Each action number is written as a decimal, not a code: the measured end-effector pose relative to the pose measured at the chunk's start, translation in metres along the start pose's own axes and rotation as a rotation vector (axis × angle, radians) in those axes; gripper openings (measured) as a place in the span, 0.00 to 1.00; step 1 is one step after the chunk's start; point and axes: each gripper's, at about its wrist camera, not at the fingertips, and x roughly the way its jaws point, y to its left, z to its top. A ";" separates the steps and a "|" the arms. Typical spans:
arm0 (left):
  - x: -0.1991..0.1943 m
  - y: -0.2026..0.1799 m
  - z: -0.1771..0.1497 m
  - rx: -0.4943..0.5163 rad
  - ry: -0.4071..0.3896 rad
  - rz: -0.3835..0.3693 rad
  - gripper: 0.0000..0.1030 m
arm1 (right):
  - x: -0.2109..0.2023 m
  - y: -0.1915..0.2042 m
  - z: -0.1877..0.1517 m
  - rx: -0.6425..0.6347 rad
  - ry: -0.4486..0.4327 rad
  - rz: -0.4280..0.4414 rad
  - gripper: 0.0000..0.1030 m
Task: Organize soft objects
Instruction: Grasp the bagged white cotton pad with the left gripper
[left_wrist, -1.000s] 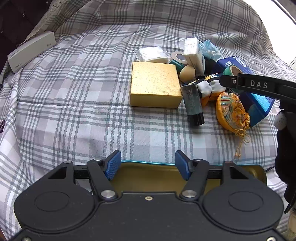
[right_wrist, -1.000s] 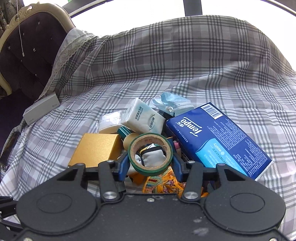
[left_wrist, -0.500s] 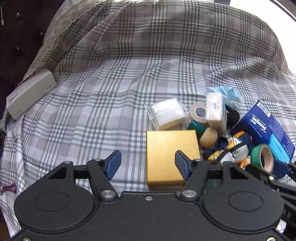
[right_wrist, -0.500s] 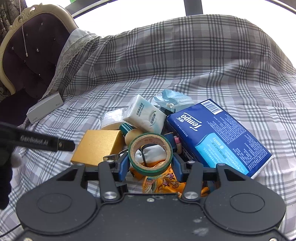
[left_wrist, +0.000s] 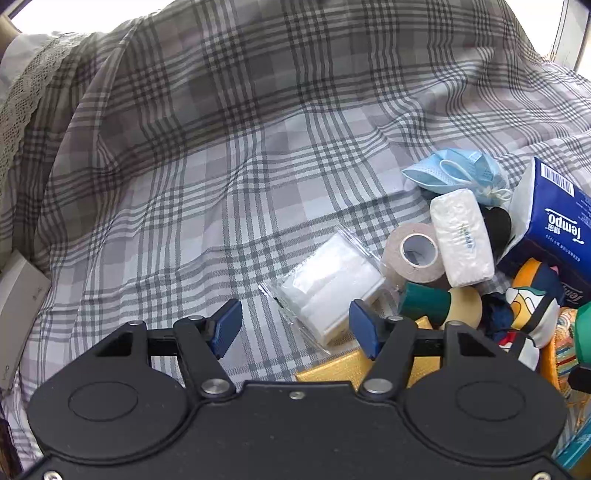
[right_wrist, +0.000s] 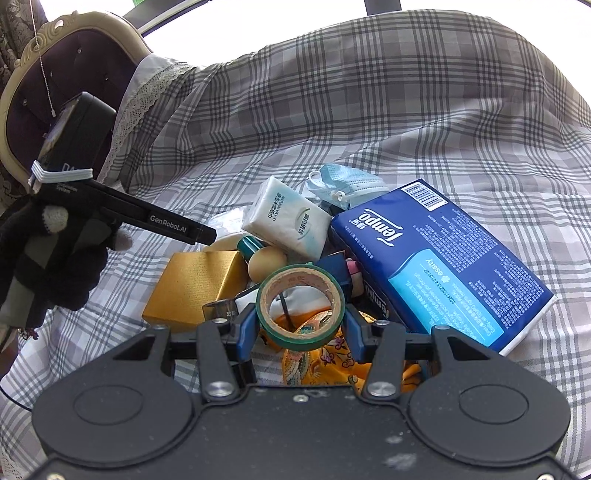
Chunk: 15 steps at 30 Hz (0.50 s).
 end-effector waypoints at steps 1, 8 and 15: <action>0.004 0.000 0.002 0.004 0.000 -0.008 0.58 | 0.001 0.000 0.000 0.001 0.002 0.003 0.46; 0.030 -0.002 0.014 -0.023 -0.012 -0.014 0.58 | 0.005 0.000 -0.001 -0.001 0.016 0.010 0.46; 0.037 -0.005 0.024 -0.057 -0.052 -0.004 0.58 | 0.006 -0.001 -0.001 -0.001 0.014 0.022 0.46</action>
